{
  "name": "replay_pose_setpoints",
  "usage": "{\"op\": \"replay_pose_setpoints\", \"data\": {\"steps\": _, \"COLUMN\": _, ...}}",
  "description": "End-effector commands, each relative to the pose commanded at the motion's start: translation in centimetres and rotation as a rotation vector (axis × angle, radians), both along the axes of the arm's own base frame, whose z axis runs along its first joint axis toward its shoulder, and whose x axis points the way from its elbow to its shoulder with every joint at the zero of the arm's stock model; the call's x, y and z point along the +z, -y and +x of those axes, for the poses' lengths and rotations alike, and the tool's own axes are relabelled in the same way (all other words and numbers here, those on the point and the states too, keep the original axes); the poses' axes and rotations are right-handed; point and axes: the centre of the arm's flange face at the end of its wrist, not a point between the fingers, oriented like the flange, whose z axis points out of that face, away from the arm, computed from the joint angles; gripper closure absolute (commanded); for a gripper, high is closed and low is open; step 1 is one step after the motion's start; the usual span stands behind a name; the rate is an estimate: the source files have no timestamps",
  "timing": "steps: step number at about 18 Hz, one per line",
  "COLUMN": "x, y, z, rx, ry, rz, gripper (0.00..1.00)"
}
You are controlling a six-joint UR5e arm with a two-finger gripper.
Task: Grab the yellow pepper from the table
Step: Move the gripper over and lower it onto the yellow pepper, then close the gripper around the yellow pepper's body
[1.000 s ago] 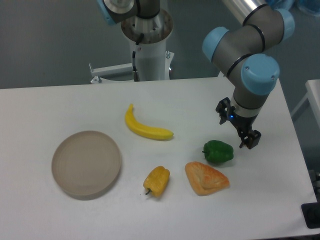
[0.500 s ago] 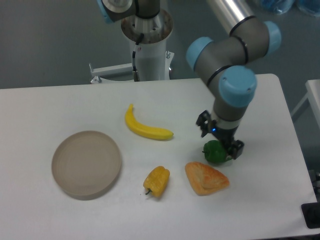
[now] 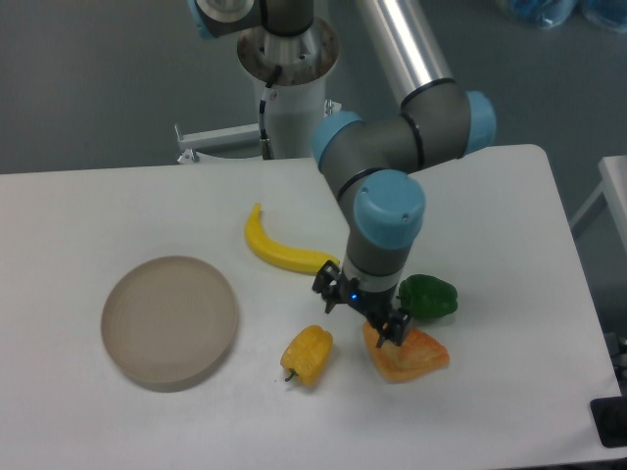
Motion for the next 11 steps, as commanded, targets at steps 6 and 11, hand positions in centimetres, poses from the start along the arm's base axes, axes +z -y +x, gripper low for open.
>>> {"op": "replay_pose_setpoints", "data": {"steps": 6, "x": -3.4, "y": -1.5, "z": 2.4, "rx": -0.003, "ry": 0.029, "rz": -0.042, "gripper": 0.00}}
{"op": "replay_pose_setpoints", "data": {"steps": 11, "x": -4.9, "y": -1.8, "z": 3.0, "rx": -0.008, "ry": 0.045, "rz": -0.060, "gripper": 0.00}}
